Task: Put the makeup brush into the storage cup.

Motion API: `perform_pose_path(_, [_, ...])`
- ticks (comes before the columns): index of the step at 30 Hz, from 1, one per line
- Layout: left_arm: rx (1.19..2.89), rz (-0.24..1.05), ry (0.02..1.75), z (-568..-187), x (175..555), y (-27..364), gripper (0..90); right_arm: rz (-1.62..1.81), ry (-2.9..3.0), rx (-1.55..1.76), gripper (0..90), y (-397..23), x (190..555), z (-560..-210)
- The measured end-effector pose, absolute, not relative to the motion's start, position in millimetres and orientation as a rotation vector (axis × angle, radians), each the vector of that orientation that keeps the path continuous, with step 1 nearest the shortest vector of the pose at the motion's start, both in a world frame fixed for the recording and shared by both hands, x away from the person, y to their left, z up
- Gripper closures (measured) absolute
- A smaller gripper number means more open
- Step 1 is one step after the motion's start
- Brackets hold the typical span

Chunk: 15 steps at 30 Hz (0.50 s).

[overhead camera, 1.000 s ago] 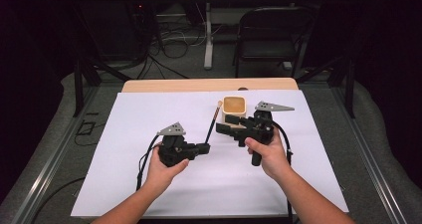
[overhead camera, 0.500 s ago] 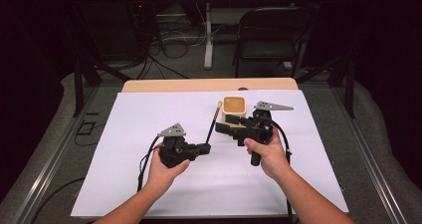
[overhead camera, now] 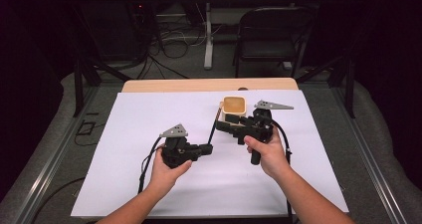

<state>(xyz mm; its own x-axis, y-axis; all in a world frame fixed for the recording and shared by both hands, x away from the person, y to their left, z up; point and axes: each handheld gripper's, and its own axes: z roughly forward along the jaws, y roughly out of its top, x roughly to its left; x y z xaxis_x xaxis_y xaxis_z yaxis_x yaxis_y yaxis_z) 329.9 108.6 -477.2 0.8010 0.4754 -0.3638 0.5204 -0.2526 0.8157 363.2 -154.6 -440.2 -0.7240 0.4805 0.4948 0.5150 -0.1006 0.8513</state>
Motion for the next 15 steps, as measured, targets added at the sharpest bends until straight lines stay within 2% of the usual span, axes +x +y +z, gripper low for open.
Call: perform_pose_path(15, [1.874,-0.048,0.755,-478.8,328.2,106.3,85.4,-1.999,-2.041,-1.192,45.2,-158.2,365.8,-439.9])
